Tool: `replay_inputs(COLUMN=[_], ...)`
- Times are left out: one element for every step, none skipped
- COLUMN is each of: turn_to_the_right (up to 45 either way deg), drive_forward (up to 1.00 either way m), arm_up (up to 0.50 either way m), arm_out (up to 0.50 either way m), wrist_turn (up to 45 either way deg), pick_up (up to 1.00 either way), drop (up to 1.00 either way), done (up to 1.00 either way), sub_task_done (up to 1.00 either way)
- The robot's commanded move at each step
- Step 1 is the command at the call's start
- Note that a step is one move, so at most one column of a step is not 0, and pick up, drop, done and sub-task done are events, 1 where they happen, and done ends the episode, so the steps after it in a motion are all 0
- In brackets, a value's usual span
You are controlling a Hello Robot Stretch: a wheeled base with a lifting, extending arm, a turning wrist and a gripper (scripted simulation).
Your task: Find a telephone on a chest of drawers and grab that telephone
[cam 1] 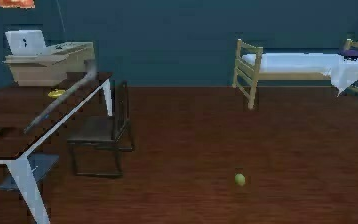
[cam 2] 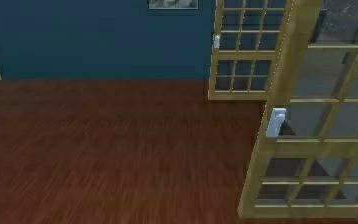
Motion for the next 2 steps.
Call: replay_inputs(turn_to_the_right=[45.0,0.0], drive_forward=[0.00,1.00], arm_up=[0.00,0.00], arm_out=[0.00,0.00], wrist_turn=[0.0,0.0], pick_up=[0.00,0.00], drop=[0.00,0.00], done=[0.00,0.00], sub_task_done=[0.00,0.00])
